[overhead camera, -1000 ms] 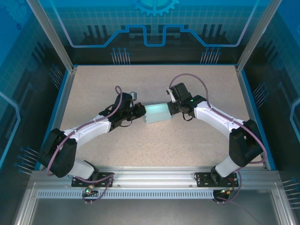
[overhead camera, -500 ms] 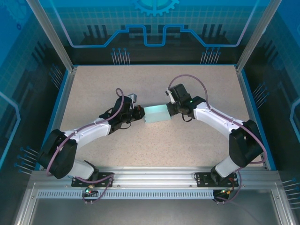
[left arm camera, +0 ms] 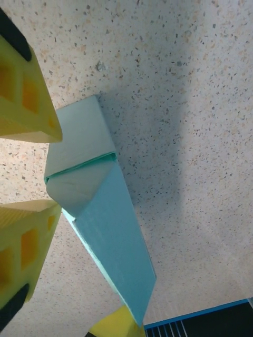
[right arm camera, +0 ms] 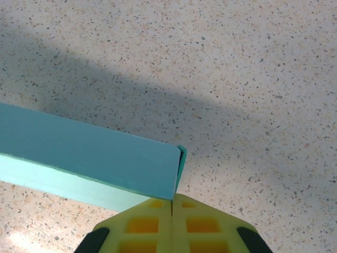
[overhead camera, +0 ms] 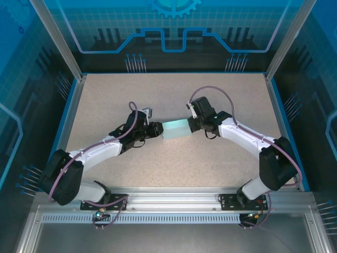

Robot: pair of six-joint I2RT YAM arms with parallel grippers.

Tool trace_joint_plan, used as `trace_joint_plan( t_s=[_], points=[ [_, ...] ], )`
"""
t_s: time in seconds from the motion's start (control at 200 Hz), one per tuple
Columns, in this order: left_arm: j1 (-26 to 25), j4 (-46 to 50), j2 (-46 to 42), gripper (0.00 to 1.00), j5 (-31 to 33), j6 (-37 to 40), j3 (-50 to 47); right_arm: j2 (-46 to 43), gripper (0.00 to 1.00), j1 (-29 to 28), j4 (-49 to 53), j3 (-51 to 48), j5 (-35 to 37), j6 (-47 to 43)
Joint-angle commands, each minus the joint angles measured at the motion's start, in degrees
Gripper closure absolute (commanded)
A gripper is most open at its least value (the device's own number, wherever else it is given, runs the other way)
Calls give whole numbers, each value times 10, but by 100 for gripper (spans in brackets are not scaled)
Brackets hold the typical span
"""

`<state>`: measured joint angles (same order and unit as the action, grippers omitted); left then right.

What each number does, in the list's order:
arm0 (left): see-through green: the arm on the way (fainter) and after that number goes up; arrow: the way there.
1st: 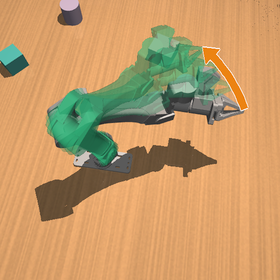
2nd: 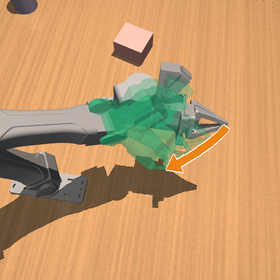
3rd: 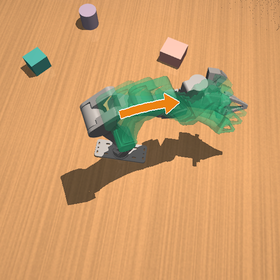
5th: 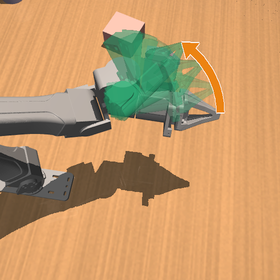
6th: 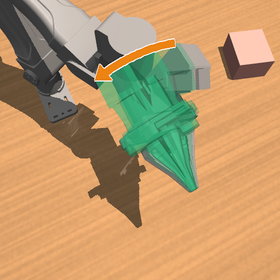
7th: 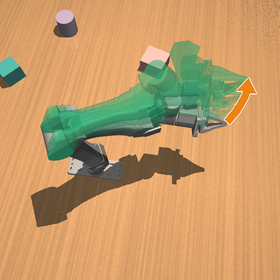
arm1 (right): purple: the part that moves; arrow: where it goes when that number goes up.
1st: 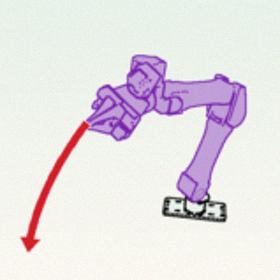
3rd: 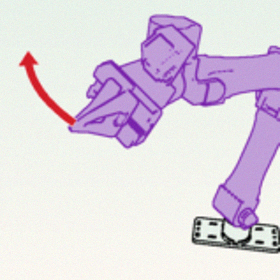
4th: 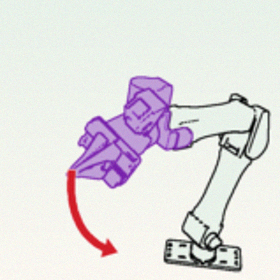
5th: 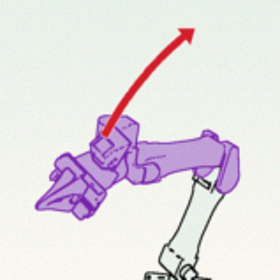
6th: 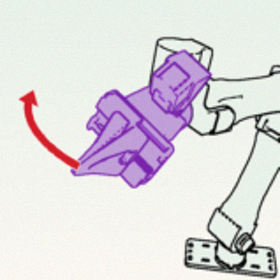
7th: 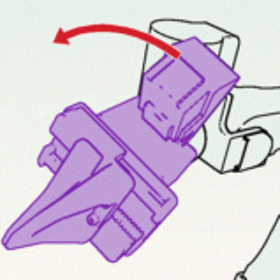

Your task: Fold the paper box

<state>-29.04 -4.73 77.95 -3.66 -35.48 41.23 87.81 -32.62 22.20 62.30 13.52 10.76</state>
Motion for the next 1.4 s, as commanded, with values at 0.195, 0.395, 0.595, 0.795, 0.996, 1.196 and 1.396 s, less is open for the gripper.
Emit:
trace_joint_plan(
  t_s=[0.195,0.395,0.595,0.795,0.996,1.196,1.396],
  points=[
    [19,15,-55,38,-29,18,5,-5,100,-9,25,-11,11,7],
    [32,10,-12,36,-66,-13,32,-5,100,-10,26,-9,12,8],
    [33,-19,31,36,-79,-39,43,-6,100,-13,27,-7,14,8],
    [32,-33,54,38,-89,-51,35,-6,100,-14,28,-7,15,9],
    [24,-48,59,39,-86,-64,5,-6,100,-16,23,-12,16,14],
    [10,-51,74,41,-60,-54,-9,-7,99,-19,21,-17,20,17],
    [-1,-42,83,42,-33,-24,-11,-14,93,-18,28,-14,23,12]
  ],
)
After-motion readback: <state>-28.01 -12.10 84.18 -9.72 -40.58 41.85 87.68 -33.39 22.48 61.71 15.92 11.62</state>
